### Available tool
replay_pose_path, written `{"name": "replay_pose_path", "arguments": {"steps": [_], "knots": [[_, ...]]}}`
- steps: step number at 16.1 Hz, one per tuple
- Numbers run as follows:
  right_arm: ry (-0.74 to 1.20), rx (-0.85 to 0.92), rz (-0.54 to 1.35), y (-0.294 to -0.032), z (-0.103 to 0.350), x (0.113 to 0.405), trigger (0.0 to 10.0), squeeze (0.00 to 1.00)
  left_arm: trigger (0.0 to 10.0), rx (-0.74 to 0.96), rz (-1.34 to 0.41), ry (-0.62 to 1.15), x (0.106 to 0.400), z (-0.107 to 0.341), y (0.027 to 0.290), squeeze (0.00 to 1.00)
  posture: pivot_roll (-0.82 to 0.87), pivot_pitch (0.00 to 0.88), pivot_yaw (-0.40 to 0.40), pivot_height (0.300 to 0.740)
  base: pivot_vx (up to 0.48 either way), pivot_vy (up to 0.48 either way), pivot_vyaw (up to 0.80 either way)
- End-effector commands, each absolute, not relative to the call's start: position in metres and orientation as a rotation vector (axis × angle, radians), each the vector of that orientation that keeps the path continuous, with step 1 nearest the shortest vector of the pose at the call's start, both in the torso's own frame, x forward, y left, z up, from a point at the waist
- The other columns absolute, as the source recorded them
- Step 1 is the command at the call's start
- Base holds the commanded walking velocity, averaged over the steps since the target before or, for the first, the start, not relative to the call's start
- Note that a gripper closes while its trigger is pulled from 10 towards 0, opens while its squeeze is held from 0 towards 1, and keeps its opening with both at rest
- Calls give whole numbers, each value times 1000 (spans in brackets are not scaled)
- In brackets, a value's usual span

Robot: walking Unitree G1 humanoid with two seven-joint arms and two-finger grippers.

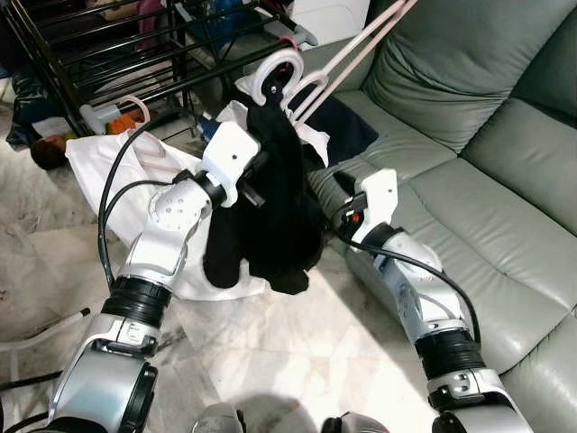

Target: Hang hanger

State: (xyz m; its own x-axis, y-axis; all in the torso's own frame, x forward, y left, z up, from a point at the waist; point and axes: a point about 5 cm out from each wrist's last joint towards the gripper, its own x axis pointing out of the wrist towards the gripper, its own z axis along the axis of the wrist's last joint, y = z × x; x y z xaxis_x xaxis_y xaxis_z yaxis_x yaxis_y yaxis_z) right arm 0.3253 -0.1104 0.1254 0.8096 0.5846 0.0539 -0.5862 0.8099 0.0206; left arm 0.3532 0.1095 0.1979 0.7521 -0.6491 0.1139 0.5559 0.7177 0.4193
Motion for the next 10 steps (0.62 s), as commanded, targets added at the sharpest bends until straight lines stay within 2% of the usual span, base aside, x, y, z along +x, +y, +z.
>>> {"name": "replay_pose_path", "arguments": {"steps": [1,6,9,10], "knots": [[-18,28,614,-111,120,326,10000,0,0,360,-673,-361,353,225,108,0,7,36,-2,740,0,0,0],[92,8,487,-119,103,337,10000,0,0,308,-692,-467,345,258,103,0,15,38,-8,740,0,0,0],[265,115,358,-129,78,340,10000,0,549,259,-718,-543,336,282,93,0,22,47,-15,740,0,0,0],[303,149,305,-135,72,340,8314,0,471,246,-722,-559,334,289,91,0,22,47,-15,740,0,0,0]]}}
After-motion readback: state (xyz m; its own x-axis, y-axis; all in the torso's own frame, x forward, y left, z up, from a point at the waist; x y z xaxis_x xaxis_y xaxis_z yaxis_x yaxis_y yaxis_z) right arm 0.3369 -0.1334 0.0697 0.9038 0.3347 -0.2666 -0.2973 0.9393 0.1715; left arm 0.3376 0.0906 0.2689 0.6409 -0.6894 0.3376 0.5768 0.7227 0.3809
